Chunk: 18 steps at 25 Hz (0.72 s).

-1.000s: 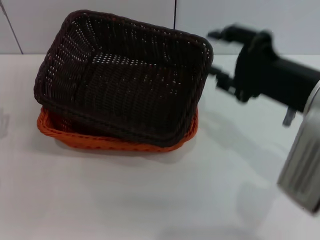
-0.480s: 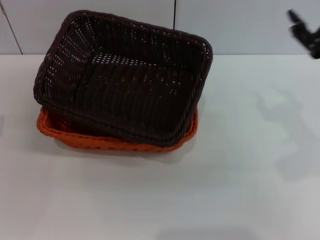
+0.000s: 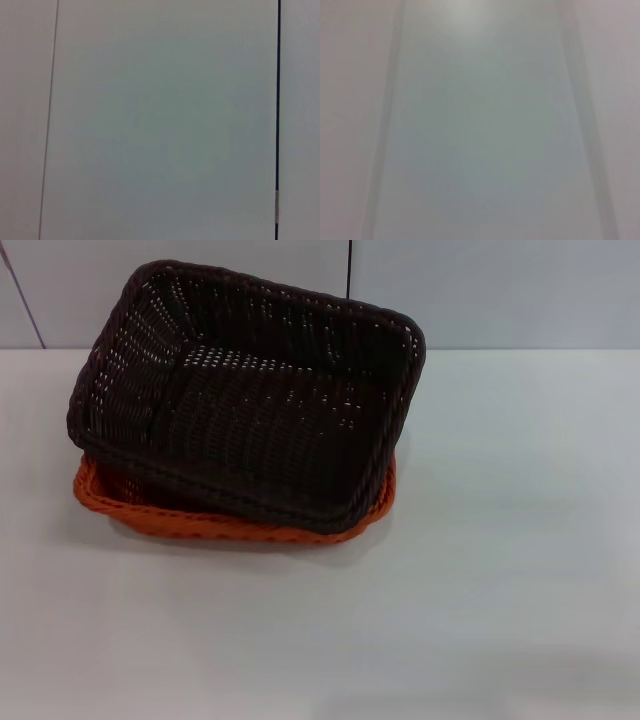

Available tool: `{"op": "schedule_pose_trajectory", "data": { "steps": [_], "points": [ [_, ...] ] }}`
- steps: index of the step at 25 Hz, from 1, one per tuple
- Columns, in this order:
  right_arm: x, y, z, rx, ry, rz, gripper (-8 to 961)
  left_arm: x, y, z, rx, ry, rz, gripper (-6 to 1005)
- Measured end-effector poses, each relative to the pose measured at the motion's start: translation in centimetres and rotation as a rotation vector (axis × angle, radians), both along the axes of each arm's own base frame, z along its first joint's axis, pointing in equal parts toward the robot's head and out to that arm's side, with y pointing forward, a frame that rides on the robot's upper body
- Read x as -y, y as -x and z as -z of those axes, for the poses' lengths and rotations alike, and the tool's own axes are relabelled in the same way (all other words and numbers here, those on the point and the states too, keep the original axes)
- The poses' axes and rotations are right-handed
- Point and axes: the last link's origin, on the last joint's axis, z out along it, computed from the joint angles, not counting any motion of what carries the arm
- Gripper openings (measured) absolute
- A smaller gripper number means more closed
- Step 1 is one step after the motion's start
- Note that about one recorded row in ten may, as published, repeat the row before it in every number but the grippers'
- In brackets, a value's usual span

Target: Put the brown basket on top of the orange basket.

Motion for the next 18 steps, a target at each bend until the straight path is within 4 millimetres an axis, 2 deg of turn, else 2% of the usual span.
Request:
{"op": "schedule_pose_trajectory", "data": {
  "steps": [4, 9, 18],
  "points": [
    [1.9, -3.3, 1.1, -0.083, -0.187, 0.039, 606, 0.0, 0.0, -0.1, -0.001, -0.005, 0.001, 786],
    [2.8, -6.3, 1.8, -0.178, -0.275, 0.189, 606, 0.0, -0.1, -0.2, -0.001, -0.011, 0.005, 786],
    [4.9, -8.5, 1.7, -0.194, -0.316, 0.301, 606, 0.3, 0.0, -0.3, -0.006, -0.021, 0.007, 786]
  ]
}}
